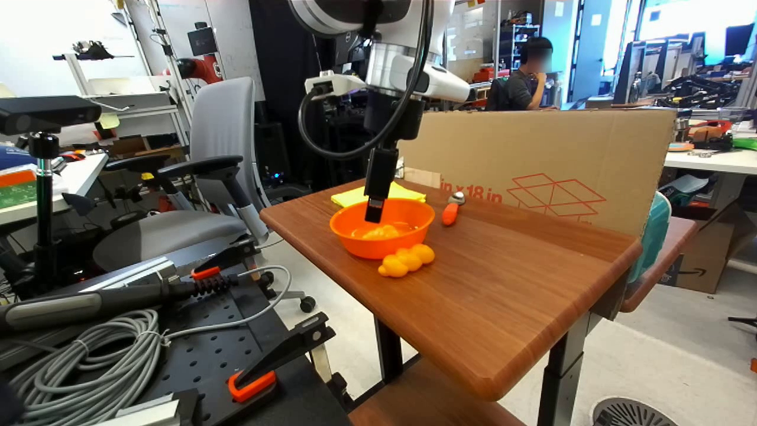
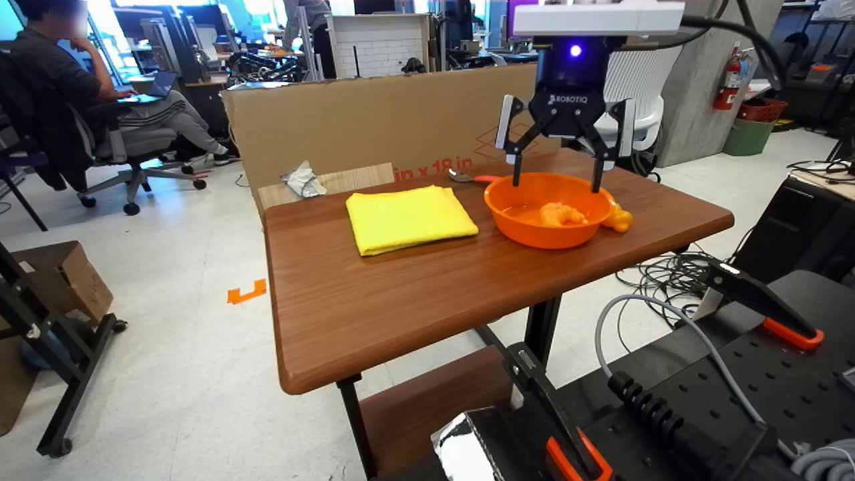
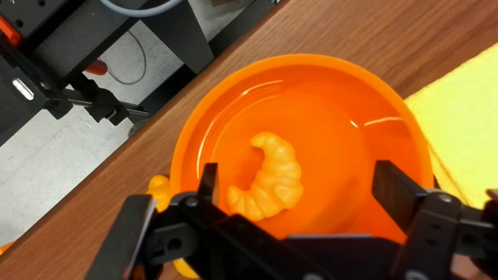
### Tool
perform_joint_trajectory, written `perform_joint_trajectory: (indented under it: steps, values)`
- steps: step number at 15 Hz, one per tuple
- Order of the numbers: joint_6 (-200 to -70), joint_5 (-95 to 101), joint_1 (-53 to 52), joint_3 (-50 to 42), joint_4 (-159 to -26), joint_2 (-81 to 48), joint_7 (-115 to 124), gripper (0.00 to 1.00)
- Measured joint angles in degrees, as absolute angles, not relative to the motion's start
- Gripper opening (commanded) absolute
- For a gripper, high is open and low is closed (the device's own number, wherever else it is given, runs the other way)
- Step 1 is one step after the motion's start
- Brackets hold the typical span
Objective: Remove the orange object from the orange bowl and put it on the table
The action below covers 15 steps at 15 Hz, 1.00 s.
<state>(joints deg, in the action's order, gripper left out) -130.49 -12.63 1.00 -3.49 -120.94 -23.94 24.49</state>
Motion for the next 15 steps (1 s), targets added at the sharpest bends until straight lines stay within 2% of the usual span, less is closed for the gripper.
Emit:
perform_joint_trajectory:
  steps: [9, 10, 11, 15]
  values:
    - [-130.35, -12.50, 0.95, -4.17, -117.44, -29.11, 25.28, 1.00]
    - [-130.31, -12.50, 0.95, -4.27, -116.93, -29.70, 25.35, 0.84]
    - [-130.28, -12.50, 0.95, -4.34, -116.43, -30.27, 25.43, 0.74]
    - [-130.19, -12.27, 0.89, -4.62, -114.64, -32.19, 25.50, 0.42]
